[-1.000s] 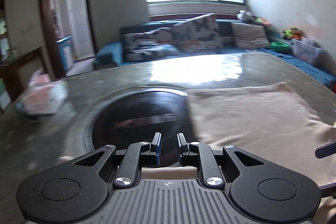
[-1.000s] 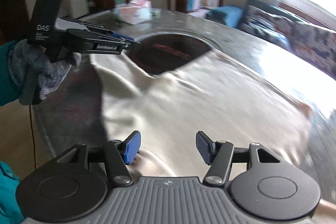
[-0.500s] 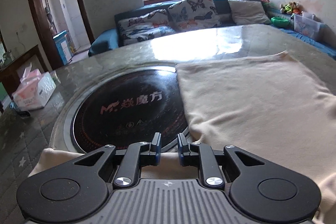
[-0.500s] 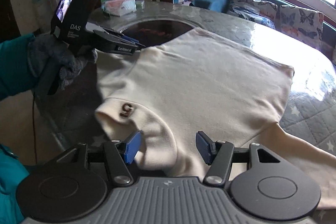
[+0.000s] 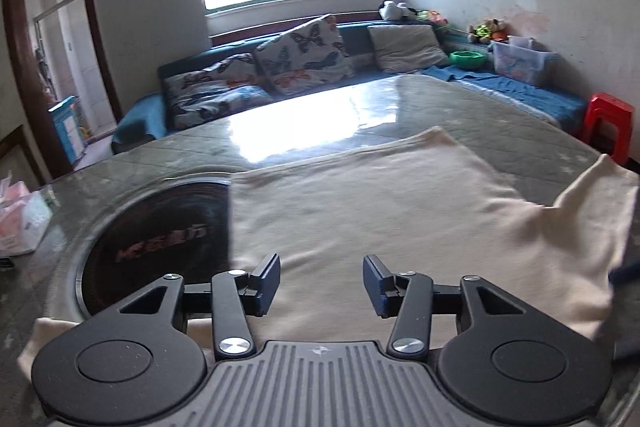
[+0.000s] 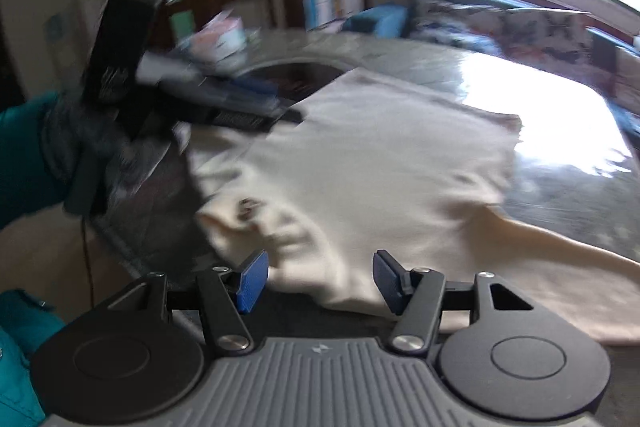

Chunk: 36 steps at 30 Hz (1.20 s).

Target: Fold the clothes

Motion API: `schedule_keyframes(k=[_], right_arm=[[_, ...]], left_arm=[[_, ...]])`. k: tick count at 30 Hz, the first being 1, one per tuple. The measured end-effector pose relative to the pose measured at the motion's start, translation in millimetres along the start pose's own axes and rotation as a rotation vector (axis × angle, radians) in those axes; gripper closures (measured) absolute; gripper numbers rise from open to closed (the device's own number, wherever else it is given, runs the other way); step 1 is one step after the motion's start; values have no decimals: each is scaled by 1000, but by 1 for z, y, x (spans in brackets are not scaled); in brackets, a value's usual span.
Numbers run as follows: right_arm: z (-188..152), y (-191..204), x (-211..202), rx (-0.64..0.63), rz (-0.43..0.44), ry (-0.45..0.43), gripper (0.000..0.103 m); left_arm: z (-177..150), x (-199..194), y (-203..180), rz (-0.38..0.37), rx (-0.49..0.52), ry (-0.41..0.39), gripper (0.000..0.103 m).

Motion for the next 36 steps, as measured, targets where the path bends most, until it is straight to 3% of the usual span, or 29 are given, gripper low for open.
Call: schedule_keyframes(k=[2,9,14,22,27,32,35,36], right_arm=[[0,-19,-8,50,-47,-21,44],[-19,-131,-31,301,-337,-86,46],[-35,-194,-43,459,-484,-114,52],[-43,-243,-43,570,-578,-167,62],[-44,-249,-40,587,-650,-197,69],[-43,-249,-37,565,-664,-204,73],[-42,-248,-37,551,-665,-209,93],[-42,-249,-38,551,-665,-212,94]], left_arm=[[2,2,-14,-32,9,3,51],[0,5,-65,-138,69,3,50],[-5,4,-81,-165,101,12,48],[-9,4,-95,-184,120,25,47],[-8,3,-98,-187,128,24,45],[-7,4,-101,-187,130,27,43],[-6,5,-102,-185,130,28,43],[-6,5,-103,-185,131,28,43]])
Point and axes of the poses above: each gripper's, at about its wrist camera, not at the fingertips, and x roughly the way its jaws point, y to its left, z to its top, the point moved 8 cm from there along x, roughly the way its jaws point, and after that the axes turned 6 degrees about x, right-handed, at the moved point
